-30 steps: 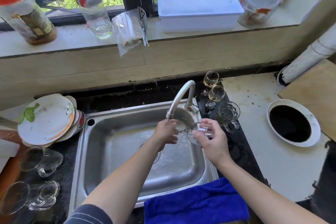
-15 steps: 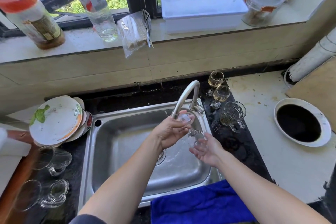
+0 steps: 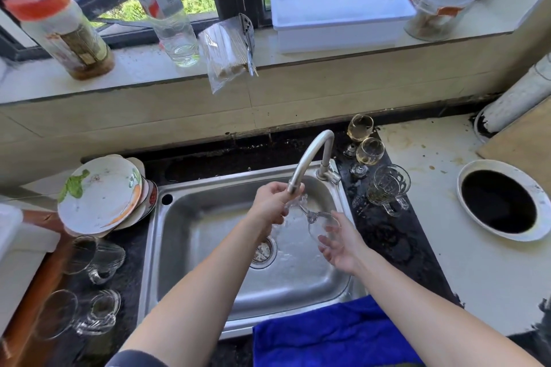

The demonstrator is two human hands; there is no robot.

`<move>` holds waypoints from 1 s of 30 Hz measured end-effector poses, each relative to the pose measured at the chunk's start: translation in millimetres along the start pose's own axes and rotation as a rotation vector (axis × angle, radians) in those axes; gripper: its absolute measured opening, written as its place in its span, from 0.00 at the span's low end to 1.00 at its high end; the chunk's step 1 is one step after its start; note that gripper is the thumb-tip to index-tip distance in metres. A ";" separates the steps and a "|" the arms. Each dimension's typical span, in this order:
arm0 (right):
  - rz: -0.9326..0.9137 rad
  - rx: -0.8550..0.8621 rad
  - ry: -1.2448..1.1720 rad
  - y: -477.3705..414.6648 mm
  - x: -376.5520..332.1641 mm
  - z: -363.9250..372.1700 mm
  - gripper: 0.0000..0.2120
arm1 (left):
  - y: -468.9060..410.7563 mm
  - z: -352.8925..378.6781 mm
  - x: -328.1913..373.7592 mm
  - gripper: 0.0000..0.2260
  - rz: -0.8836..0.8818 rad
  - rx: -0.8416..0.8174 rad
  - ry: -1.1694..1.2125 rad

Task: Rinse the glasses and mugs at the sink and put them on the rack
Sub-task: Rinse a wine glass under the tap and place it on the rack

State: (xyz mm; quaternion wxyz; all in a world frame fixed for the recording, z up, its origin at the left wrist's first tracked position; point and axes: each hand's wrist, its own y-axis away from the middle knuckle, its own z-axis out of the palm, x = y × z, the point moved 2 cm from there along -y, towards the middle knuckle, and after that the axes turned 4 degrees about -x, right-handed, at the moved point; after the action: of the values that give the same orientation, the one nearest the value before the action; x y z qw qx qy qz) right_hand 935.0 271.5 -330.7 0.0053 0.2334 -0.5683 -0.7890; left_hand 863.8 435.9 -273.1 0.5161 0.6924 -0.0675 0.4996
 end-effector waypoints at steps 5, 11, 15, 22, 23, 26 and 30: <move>-0.230 -0.041 0.149 4.9 -18.3 -5.2 0.21 | -0.2 -7.2 2.0 0.06 -0.097 -0.046 0.187; -0.582 -0.145 1.185 12.6 -37.1 -0.5 0.33 | -0.9 1.4 6.1 0.10 -0.054 -0.157 0.244; -0.805 -0.050 1.445 9.7 -38.0 29.9 0.15 | 4.1 6.5 10.4 0.09 -0.035 -0.154 0.171; -0.826 -0.039 1.516 -6.1 -36.5 50.1 0.23 | 10.3 -19.5 12.9 0.08 0.089 0.008 -0.199; -0.828 -0.028 1.543 -6.8 -36.7 55.5 0.26 | 11.0 -25.2 12.2 0.08 0.099 0.078 -0.215; -0.822 -0.016 1.567 -10.6 -37.3 71.4 0.27 | 15.3 -45.6 4.3 0.07 0.107 0.264 -0.232; -0.743 -0.066 1.440 -16.3 -38.4 90.2 0.23 | 30.0 -71.0 -6.9 0.06 0.086 0.332 -0.308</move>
State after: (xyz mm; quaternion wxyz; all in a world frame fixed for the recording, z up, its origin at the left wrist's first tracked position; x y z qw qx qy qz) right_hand 939.6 368.4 -309.3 0.1145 0.8572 -0.2873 -0.4117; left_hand 797.9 474.8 -261.2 0.3570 0.8325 -0.0916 0.4137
